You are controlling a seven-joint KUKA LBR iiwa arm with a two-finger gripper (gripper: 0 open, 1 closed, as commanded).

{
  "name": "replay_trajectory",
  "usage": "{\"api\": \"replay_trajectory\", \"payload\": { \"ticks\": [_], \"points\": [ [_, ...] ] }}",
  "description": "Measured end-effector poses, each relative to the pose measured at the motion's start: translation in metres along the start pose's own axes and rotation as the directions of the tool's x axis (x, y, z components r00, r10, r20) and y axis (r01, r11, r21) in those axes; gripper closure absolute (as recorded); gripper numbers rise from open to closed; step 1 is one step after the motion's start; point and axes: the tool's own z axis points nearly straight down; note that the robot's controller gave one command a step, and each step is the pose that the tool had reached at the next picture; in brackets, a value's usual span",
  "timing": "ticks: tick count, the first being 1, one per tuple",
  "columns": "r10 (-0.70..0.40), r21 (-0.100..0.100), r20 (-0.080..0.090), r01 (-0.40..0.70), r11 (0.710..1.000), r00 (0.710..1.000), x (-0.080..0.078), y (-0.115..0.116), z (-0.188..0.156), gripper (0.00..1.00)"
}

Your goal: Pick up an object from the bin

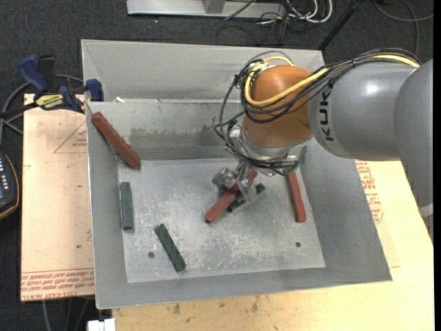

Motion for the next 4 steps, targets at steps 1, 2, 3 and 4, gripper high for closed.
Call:
{"api": "replay_trajectory", "payload": {
  "ticks": [1,2,3,4],
  "points": [
    [-0.113,-0.014,-0.007,0.113,0.993,0.994,-0.008,0.014,-0.132,1.0],
    [-0.112,-0.022,-0.012,0.112,0.993,0.994,-0.006,0.015,-0.127,0.0],
    [0.058,-0.026,-0.024,-0.059,0.998,0.998,0.051,0.008,-0.008,0.0],
    [0.056,-0.02,-0.018,-0.057,0.998,0.998,0.049,0.007,-0.012,1.0]
  ]
}}
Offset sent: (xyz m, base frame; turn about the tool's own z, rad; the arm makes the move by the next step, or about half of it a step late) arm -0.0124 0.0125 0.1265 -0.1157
